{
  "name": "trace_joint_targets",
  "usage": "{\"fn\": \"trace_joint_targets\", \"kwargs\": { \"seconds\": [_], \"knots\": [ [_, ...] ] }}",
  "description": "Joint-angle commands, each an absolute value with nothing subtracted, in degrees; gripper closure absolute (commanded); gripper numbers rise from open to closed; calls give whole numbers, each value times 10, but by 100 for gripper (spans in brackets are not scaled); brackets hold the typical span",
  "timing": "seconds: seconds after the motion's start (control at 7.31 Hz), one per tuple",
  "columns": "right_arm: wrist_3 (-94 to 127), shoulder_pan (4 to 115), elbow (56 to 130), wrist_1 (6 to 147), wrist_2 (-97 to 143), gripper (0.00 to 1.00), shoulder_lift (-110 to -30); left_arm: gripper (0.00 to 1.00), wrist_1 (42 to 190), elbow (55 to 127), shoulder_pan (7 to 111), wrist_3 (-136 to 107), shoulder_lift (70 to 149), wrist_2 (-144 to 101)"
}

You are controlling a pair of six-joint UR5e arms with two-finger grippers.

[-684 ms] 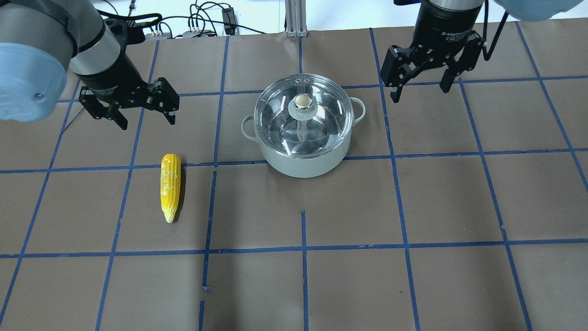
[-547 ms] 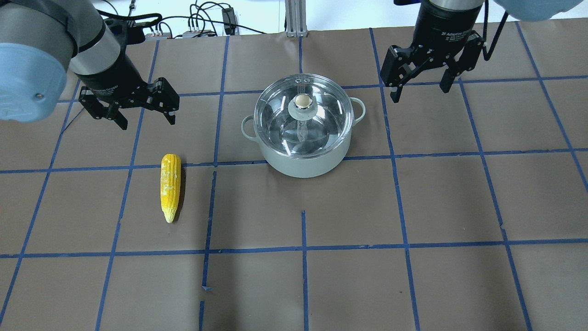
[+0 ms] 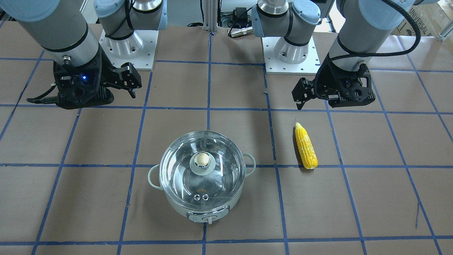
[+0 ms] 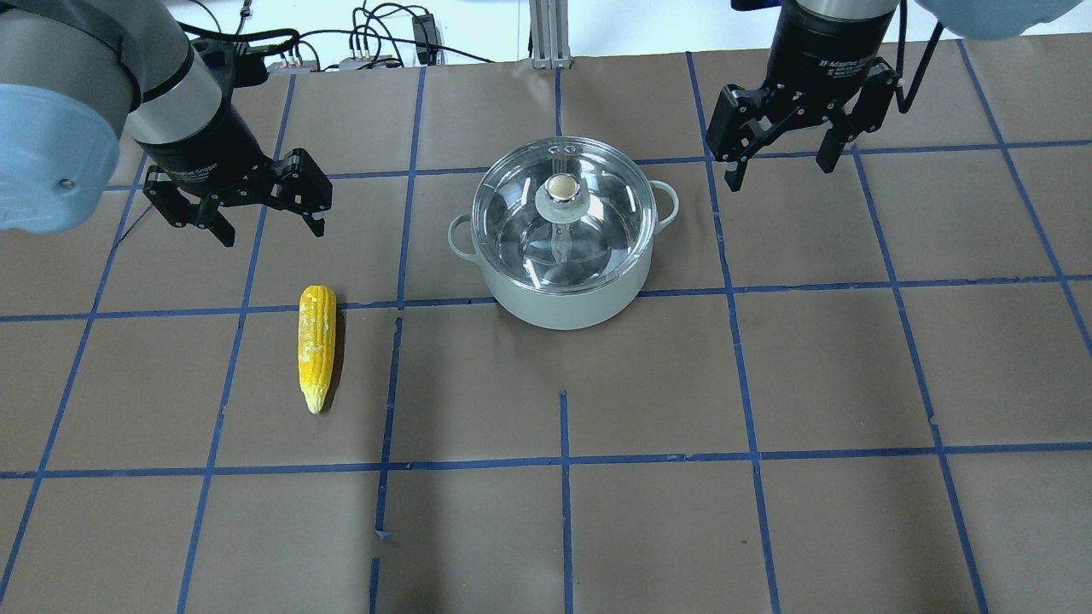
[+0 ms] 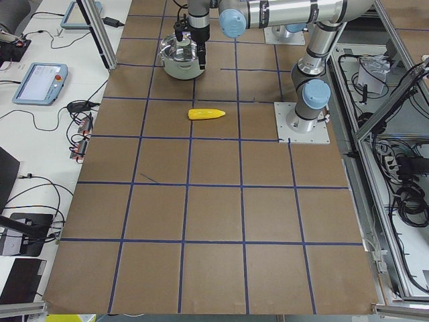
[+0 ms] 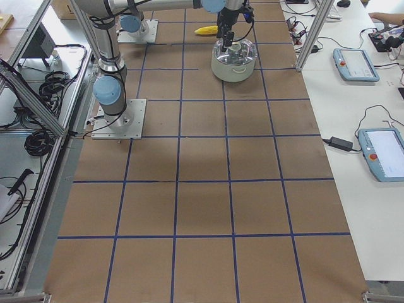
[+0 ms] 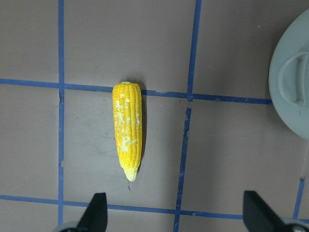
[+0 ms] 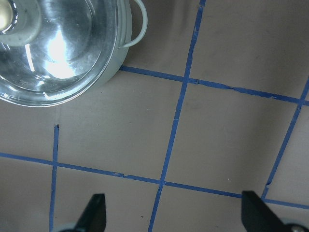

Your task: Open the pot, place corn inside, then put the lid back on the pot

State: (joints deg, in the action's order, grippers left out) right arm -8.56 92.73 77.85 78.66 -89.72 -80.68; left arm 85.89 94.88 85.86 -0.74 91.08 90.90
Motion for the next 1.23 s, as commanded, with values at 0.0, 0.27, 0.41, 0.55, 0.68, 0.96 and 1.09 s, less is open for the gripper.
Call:
{"fn": "trace_joint_targets", "kwargs": {
  "seconds": [0.0, 0.27, 0.41, 0.55, 0.68, 0.96, 1.09],
  "knots": [
    [-85, 927, 780, 790, -896, 0, -807, 0, 858, 967, 855, 18, 922, 909],
    [-60, 935, 769, 802, -886, 1, -797, 0, 759, 996, 838, 75, 970, 907],
    [-57, 940, 766, 818, -886, 1, -790, 0, 730, 1009, 822, 79, 986, 906],
    [-55, 958, 766, 848, -875, 2, -770, 2, 700, 1037, 799, 74, 993, 897],
    [-16, 1002, 764, 902, -881, 1, -746, 2, 639, 1091, 773, 87, 993, 896],
    [55, 1034, 762, 962, -886, 1, -703, 3, 522, 1157, 757, 91, 1021, 896],
    [61, 1042, 762, 985, -890, 1, -686, 3, 511, 1161, 759, 71, 1044, 896]
  ]
}}
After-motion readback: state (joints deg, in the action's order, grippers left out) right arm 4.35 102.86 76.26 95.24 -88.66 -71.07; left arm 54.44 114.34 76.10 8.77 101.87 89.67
